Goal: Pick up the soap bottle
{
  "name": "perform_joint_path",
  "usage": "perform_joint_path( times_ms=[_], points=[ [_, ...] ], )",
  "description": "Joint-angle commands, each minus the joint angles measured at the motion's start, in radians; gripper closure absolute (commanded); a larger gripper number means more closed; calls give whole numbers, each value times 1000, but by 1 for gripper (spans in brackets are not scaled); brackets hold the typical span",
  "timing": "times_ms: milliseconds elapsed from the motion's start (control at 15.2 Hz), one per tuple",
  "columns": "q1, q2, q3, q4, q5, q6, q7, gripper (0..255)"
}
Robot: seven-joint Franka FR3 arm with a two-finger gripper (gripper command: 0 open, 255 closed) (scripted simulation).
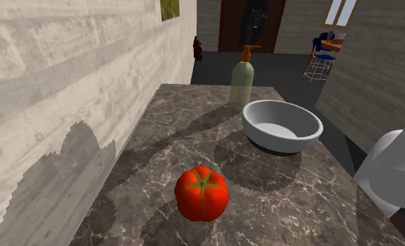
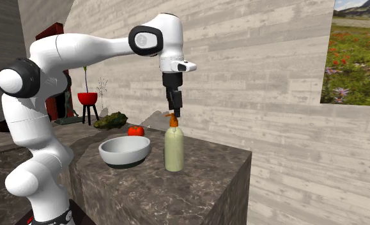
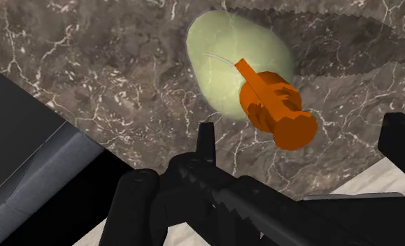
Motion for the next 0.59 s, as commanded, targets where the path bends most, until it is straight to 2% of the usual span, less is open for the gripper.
perform_joint_path(
  times_ms=[0, 396, 528],
  points=[
    [1, 21, 0, 23, 3, -4, -3, 0],
    [1, -13, 3, -107, -1, 91, -15, 0],
    [1, -13, 3, -107, -1, 91, -15, 0]
  ],
)
